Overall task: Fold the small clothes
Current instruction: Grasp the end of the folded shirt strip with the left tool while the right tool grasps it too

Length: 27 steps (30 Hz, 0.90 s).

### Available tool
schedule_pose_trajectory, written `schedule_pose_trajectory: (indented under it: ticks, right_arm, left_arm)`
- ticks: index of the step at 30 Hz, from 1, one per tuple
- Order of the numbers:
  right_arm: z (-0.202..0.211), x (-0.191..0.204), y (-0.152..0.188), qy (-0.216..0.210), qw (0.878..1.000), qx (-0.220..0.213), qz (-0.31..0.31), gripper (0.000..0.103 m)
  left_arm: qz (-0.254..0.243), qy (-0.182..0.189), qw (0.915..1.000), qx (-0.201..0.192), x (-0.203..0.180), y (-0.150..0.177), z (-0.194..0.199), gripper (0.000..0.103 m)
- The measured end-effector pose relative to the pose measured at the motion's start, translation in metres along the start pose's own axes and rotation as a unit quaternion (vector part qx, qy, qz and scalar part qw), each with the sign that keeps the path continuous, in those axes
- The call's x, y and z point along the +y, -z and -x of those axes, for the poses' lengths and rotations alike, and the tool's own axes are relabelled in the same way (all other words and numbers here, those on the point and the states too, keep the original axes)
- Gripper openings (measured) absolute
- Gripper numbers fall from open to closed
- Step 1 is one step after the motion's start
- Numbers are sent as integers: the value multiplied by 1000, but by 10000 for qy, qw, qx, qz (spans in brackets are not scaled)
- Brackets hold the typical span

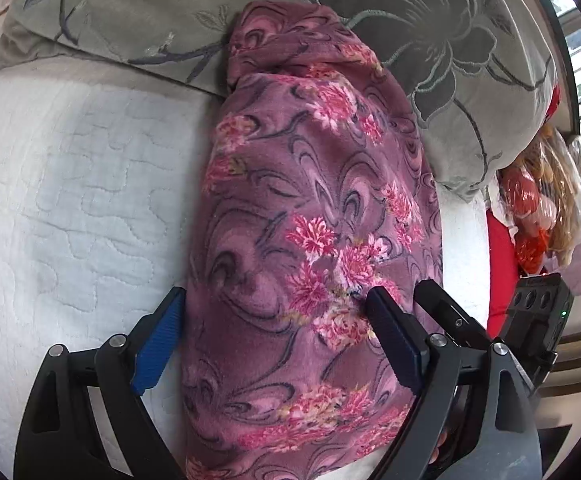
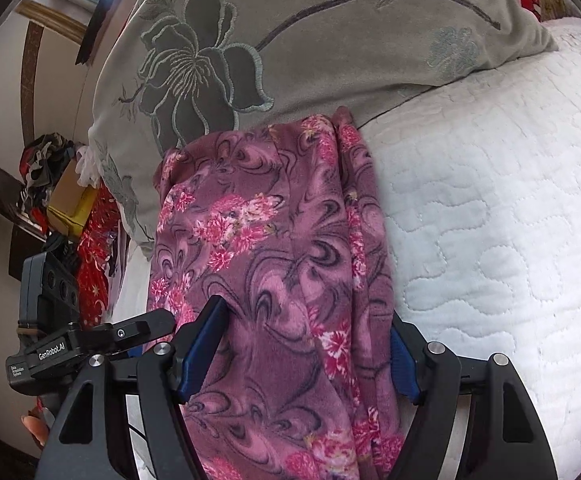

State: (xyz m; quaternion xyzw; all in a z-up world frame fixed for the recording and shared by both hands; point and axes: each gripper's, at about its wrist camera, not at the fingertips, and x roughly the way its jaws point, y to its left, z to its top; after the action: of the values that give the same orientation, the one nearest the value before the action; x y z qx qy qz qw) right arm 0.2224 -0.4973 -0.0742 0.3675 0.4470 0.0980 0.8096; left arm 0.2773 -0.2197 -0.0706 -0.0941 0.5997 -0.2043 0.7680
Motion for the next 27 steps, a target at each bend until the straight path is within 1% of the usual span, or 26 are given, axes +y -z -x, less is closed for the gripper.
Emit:
schedule_pose_trajectory:
  ticks: [3, 6, 8, 9, 11, 12, 13, 16, 19, 22, 27]
  right_arm:
    - [0, 1, 0, 0, 10000, 26, 83, 75]
    - [0, 5, 0, 124, 9995, 39, 280, 67]
    - [0, 10, 1, 292, 9984, 40, 483, 56]
    - [1, 14, 2, 371, 9975, 22, 603, 53]
    - [3, 21, 3, 519, 9953, -30, 817, 37]
    - [5, 27, 4, 644, 9930, -72, 988, 33]
    - [7, 34, 5, 806, 9895, -118, 1191, 28]
    - [10, 50, 10, 1156, 9814, -220, 1514, 25]
    - [15, 68, 16, 1438, 9733, -402, 1744, 24]
    - [19, 79, 19, 1571, 9693, -461, 1836, 23]
    - [29, 98, 28, 1714, 9649, -514, 1920, 23]
  left_arm:
    - [-17, -18, 10000, -15, -12, -3, -10, 90]
    - [-34, -28, 10000, -22, -17, -4, -14, 90]
    - [-23, 9, 10000, -28, -21, -6, -16, 90]
    - [-10, 18, 10000, -42, -22, -6, -16, 90]
    - [64, 103, 9999, -88, -22, -6, -15, 88]
    - [157, 121, 9997, -143, -21, -5, -14, 80]
    - [268, 115, 9994, -180, -16, -5, -11, 75]
    - [581, 251, 9977, -246, -5, -4, -5, 48]
    - [482, 357, 9978, -276, -5, -2, 2, 35]
    - [378, 405, 9980, -312, -9, 1, 10, 31]
    - [346, 419, 9976, -436, -15, 4, 27, 30]
